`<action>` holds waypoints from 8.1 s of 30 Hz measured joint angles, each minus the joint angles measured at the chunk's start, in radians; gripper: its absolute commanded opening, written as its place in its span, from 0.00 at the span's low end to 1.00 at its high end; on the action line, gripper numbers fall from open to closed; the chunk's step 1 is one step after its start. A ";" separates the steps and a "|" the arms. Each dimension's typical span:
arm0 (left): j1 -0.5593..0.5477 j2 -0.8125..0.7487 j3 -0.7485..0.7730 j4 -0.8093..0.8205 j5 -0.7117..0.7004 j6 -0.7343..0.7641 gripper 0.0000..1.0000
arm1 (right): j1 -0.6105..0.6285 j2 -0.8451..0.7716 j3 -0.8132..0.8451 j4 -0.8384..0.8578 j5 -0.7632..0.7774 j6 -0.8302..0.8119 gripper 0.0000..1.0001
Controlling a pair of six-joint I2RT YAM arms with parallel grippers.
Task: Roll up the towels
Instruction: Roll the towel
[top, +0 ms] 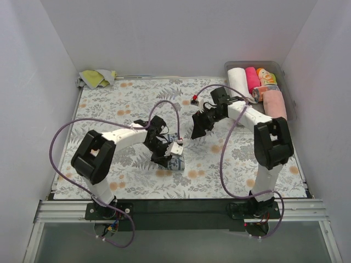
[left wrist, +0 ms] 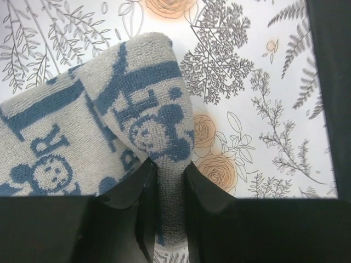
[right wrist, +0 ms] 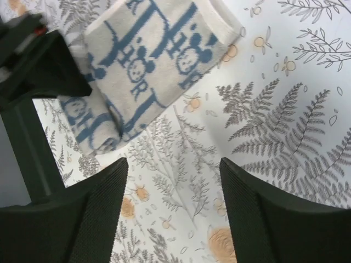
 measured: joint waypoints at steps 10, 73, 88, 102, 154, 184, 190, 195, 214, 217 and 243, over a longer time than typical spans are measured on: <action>0.184 0.437 0.361 -0.435 0.324 0.028 0.21 | 0.228 -0.376 -0.308 0.183 0.173 -0.087 0.63; -0.053 -0.342 -0.294 0.437 -0.211 -0.105 0.61 | 0.241 0.465 0.211 -0.243 -0.426 -0.040 0.01; -0.060 -0.172 -0.182 0.323 -0.188 -0.033 0.04 | 0.191 0.343 0.179 -0.264 -0.336 0.008 0.77; 0.111 0.283 0.308 -0.224 0.155 -0.072 0.09 | 0.114 -0.315 -0.227 0.074 0.186 -0.083 0.66; 0.056 -0.429 -0.319 0.303 -0.076 -0.054 0.79 | 0.245 0.393 0.217 -0.255 -0.299 -0.132 0.01; 0.061 0.078 0.050 0.066 -0.014 0.065 0.09 | -0.052 0.047 0.167 -0.218 0.004 -0.071 0.44; 0.143 0.350 0.354 -0.270 0.163 0.061 0.11 | 0.018 -0.254 -0.104 -0.013 0.115 -0.059 0.45; 0.168 0.547 0.583 -0.526 0.235 0.053 0.13 | 0.192 -0.344 -0.224 0.107 0.226 -0.105 0.52; 0.198 0.693 0.702 -0.712 0.339 -0.003 0.41 | 0.517 -0.213 -0.375 0.449 0.511 -0.345 0.01; 0.218 0.667 0.662 -0.697 0.371 -0.027 0.55 | 0.512 -0.212 -0.374 0.446 0.493 -0.354 0.01; 0.133 -0.424 -0.279 0.371 -0.051 -0.143 0.82 | 0.244 0.176 0.053 0.031 -0.140 -0.132 0.01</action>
